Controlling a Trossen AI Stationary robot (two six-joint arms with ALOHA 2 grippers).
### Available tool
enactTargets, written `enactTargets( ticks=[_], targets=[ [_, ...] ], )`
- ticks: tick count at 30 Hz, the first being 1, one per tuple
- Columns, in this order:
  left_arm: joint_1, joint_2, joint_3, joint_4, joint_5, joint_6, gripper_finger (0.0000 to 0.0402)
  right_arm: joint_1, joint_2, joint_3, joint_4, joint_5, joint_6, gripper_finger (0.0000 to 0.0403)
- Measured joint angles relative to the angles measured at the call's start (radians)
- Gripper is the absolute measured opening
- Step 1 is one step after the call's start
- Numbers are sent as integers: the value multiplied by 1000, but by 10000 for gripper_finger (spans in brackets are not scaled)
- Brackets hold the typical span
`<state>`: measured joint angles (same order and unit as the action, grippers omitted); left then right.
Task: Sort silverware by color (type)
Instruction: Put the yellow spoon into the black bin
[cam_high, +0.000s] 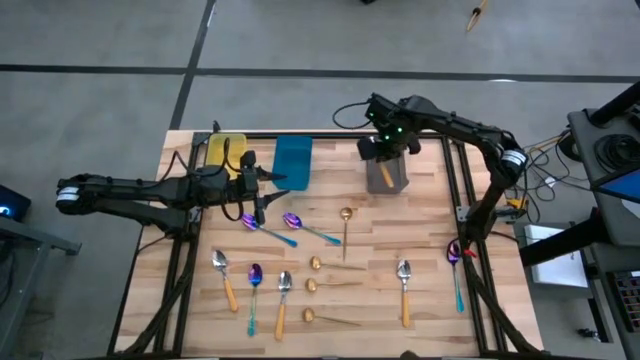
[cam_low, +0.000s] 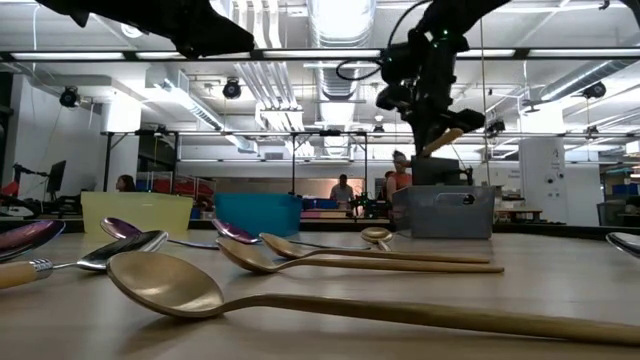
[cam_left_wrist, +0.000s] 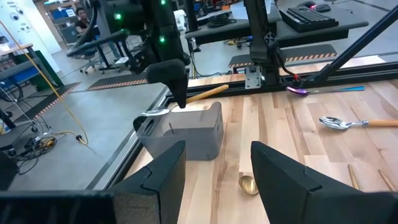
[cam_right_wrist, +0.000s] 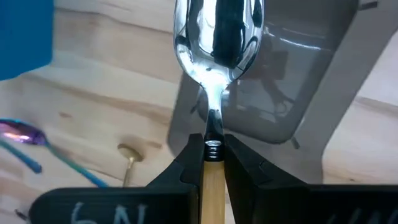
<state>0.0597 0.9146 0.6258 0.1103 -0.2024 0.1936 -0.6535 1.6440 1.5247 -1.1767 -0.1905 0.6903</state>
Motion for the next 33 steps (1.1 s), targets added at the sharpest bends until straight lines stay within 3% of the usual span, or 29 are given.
enactTargets(
  ticks=[10, 19, 33],
  targets=[
    [0, 0, 0, -1, -1, 0, 162, -34, 0, -76, 11, 62, -23, 30],
    [0, 0, 0, 0, -1, 1, 162, -41, 33, -92, 40, 97, -240, 29],
    [0, 0, 0, 0, -1, 5, 162, -57, 140, -92, 59, 115, -335, 29]
  ],
)
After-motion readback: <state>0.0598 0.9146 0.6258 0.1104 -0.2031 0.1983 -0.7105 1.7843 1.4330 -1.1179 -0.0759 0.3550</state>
